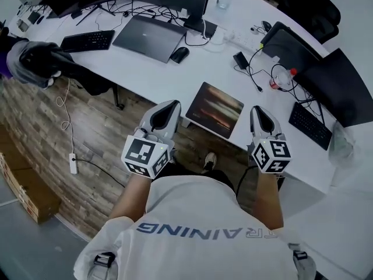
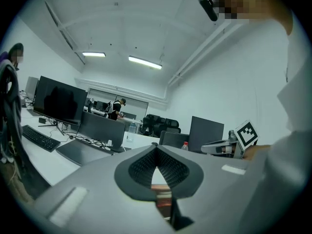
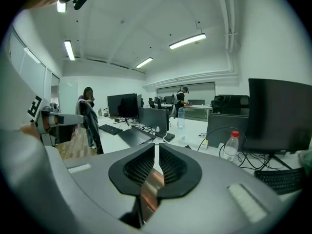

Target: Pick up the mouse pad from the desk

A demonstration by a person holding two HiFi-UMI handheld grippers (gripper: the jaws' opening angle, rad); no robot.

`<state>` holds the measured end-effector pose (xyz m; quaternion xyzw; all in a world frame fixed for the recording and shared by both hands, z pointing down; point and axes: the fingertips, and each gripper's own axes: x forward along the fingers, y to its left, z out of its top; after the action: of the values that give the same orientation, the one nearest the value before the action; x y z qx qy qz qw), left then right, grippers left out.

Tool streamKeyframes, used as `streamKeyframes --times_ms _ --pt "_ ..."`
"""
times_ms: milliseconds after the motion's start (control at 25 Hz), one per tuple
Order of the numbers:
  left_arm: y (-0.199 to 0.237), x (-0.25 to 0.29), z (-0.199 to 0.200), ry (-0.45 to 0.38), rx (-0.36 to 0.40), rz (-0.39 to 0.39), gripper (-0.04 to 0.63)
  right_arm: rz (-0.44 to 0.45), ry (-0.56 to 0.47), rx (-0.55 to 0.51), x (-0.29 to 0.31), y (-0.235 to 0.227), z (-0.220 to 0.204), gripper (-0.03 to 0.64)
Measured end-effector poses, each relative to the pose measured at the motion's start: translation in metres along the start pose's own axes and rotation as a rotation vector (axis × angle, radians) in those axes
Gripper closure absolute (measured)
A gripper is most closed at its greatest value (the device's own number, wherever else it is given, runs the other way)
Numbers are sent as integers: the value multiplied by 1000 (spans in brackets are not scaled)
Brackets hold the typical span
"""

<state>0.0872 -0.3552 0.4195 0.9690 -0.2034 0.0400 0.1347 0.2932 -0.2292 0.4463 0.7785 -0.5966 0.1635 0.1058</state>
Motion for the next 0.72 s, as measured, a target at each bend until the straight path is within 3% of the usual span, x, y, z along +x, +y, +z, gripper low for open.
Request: streamKeyframes --times_ms 160,240,320,520,720 --pt "-14 13 -3 29 12 -1 595 26 52 7 12 -16 -18 507" --pt "-19 16 -8 48 23 11 595 14 140 -3 23 -24 -43 442" --pt "-22 17 -12 68 19 31 595 5 228 -32 33 -29 -69 436" --pt "-29 18 -26 119 28 77 595 97 433 -57 58 -25 -141 309" --pt "-33 13 -43 156 19 112 595 176 584 -89 77 -9 -211 288"
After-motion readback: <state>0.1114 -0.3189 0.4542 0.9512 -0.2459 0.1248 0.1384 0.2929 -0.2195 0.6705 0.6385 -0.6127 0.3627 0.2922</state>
